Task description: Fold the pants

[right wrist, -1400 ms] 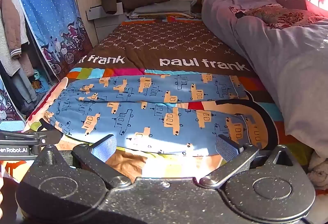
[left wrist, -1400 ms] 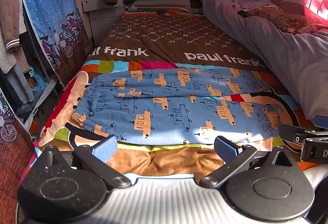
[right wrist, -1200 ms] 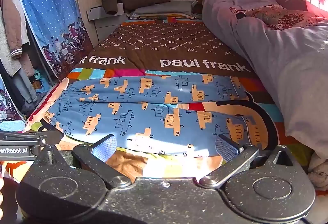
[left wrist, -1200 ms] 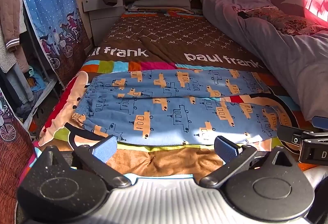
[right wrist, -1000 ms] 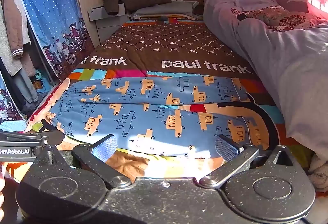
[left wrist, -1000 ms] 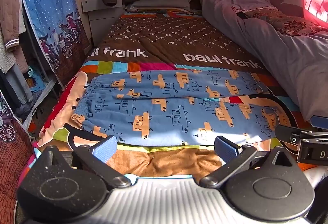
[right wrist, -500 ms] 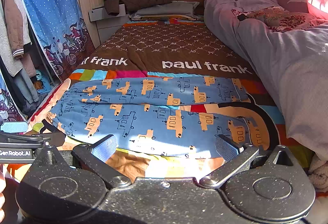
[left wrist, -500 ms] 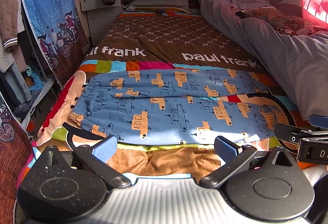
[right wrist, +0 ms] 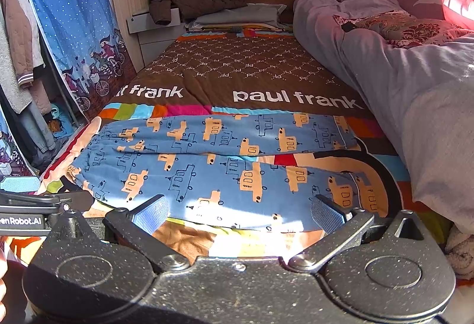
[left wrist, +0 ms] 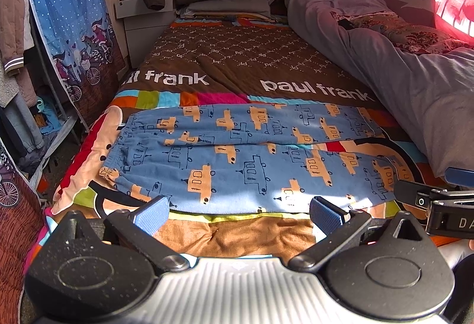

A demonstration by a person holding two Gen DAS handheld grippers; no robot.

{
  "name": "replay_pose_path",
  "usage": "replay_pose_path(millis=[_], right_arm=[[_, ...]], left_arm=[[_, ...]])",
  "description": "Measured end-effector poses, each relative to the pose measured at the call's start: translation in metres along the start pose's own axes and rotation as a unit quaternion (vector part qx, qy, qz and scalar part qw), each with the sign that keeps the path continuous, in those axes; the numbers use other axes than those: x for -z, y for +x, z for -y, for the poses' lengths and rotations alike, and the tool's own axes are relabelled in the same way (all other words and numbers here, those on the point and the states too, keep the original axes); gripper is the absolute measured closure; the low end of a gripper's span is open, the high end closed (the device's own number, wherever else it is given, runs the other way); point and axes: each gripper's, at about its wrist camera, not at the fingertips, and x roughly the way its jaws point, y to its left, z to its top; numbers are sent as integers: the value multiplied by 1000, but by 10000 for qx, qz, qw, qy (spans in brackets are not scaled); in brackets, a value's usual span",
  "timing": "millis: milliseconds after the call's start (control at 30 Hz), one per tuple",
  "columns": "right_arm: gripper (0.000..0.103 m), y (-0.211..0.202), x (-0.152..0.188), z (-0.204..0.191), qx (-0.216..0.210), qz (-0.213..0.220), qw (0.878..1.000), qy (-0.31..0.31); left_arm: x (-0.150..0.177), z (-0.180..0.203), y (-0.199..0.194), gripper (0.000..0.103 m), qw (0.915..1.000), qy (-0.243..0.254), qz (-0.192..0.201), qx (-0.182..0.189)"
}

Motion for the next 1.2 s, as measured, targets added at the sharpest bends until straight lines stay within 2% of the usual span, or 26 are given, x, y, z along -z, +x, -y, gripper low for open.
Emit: replay_pose_path(millis=[1200], right_arm=[[1, 9, -3, 1, 21, -63, 10000, 4]], left_arm=[[-4, 3, 10, 0, 10000, 30, -46, 52]])
